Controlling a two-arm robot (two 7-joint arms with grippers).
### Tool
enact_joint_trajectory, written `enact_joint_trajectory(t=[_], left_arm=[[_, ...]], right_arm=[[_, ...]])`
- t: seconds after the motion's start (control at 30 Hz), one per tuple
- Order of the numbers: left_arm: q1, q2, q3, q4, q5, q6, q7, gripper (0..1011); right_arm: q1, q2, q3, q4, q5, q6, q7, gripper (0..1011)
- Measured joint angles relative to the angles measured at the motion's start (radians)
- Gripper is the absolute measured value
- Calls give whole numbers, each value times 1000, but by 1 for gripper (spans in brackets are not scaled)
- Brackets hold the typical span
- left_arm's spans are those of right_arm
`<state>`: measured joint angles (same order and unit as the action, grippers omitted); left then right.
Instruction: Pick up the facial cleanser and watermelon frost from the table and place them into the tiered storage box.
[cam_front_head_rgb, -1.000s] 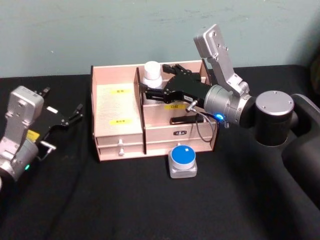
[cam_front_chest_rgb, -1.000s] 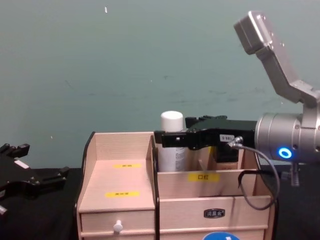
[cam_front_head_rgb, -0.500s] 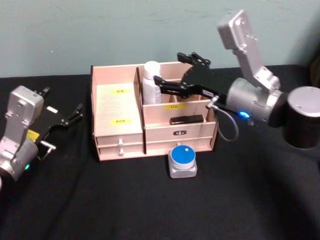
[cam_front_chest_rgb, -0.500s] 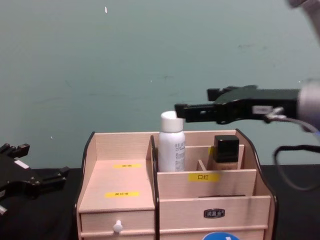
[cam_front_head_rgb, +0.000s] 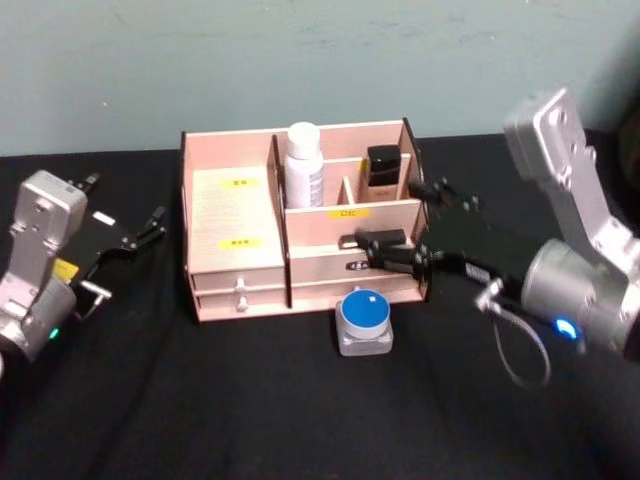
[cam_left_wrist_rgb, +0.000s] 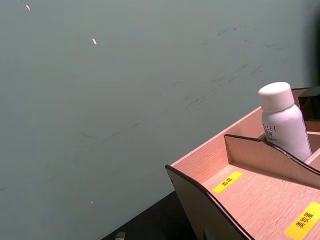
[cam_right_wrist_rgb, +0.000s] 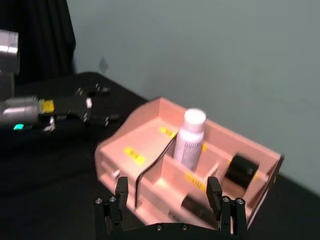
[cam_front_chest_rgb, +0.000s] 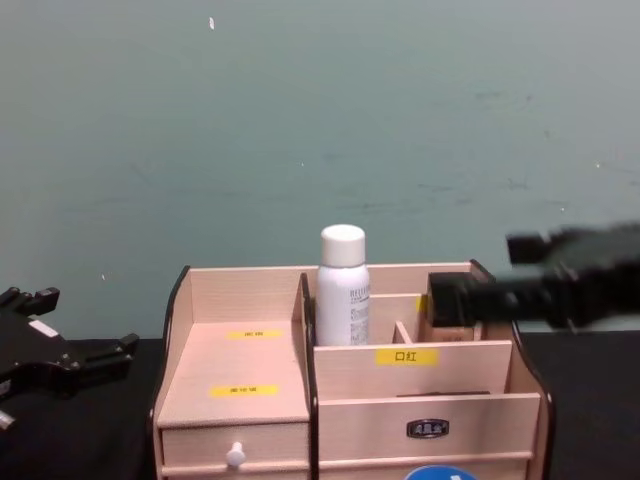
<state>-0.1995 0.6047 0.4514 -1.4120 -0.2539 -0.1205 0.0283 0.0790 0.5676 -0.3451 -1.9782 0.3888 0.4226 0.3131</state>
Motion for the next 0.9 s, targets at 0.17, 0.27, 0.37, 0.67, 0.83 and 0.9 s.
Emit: enact_joint_trajectory(t=[0.17, 0.27, 0.37, 0.67, 0.83, 0.9], left_arm=[[0, 0, 0, 0, 0, 0, 0, 1010], [0, 0, 0, 0, 0, 0, 0, 1010], [0, 0, 0, 0, 0, 0, 0, 1010], [0, 0, 0, 0, 0, 0, 0, 1010], [0, 0, 0, 0, 0, 0, 0, 1010], [0, 0, 0, 0, 0, 0, 0, 1010]], right_arm=[[-90, 24, 11, -53, 2, 29, -21, 1000], [-121, 29, 11, -62, 2, 45, -26, 1000], [-155, 30, 8, -62, 5, 69, -27, 1000], [-170, 5, -19, -7, 4, 100, -27, 1000], [-156, -9, -25, 27, -11, 109, -32, 1000], [-146, -16, -28, 43, -20, 111, -33, 1000]])
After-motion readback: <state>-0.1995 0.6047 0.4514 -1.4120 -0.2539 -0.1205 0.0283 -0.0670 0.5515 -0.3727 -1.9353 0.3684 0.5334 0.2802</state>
